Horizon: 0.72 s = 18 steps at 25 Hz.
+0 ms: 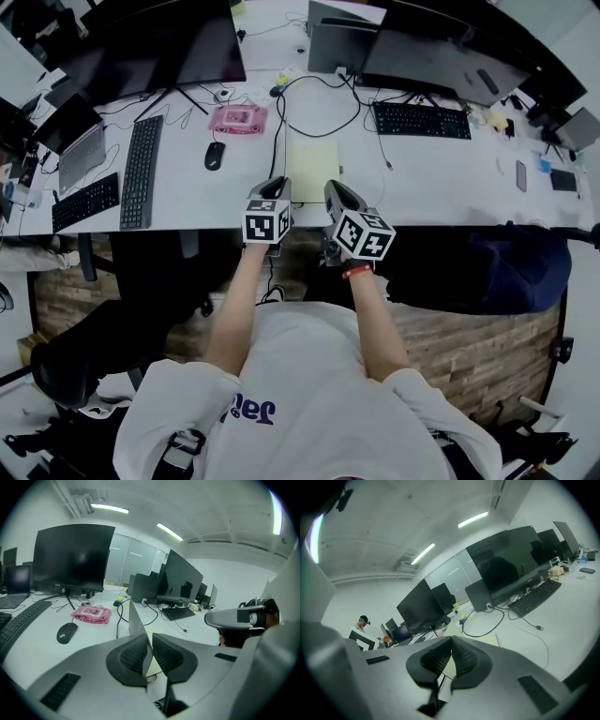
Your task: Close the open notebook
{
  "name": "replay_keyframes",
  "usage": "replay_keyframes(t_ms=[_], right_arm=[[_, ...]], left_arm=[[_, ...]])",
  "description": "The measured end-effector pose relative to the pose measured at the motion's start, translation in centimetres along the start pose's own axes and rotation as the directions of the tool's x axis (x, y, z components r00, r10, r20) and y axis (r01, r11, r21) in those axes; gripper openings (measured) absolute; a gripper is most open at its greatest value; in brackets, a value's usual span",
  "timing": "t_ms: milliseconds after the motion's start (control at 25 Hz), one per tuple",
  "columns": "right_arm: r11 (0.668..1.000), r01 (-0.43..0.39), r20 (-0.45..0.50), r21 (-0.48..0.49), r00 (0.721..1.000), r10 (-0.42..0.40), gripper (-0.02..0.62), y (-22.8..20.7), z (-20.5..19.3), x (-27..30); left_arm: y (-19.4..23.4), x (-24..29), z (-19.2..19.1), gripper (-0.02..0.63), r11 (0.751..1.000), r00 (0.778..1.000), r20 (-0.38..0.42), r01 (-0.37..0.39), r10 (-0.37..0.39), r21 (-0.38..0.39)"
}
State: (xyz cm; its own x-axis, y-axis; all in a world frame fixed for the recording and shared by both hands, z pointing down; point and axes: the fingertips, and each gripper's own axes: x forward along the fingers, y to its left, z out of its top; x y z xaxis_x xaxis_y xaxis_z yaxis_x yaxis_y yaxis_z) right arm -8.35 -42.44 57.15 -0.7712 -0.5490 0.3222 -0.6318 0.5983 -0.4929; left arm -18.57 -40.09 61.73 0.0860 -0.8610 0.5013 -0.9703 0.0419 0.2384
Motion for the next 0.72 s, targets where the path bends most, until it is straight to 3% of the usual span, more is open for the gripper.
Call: replay_keyframes(t_ms=[720], right_arm=[[0.998, 0.061, 0.033, 0.025, 0.998, -0.062, 0.015, -2.7, 0.7, -1.5]], left_arm=[[-3.7, 1.8, -0.1, 0.053, 0.997, 0.998, -0.016, 0.054, -0.053, 0.054]])
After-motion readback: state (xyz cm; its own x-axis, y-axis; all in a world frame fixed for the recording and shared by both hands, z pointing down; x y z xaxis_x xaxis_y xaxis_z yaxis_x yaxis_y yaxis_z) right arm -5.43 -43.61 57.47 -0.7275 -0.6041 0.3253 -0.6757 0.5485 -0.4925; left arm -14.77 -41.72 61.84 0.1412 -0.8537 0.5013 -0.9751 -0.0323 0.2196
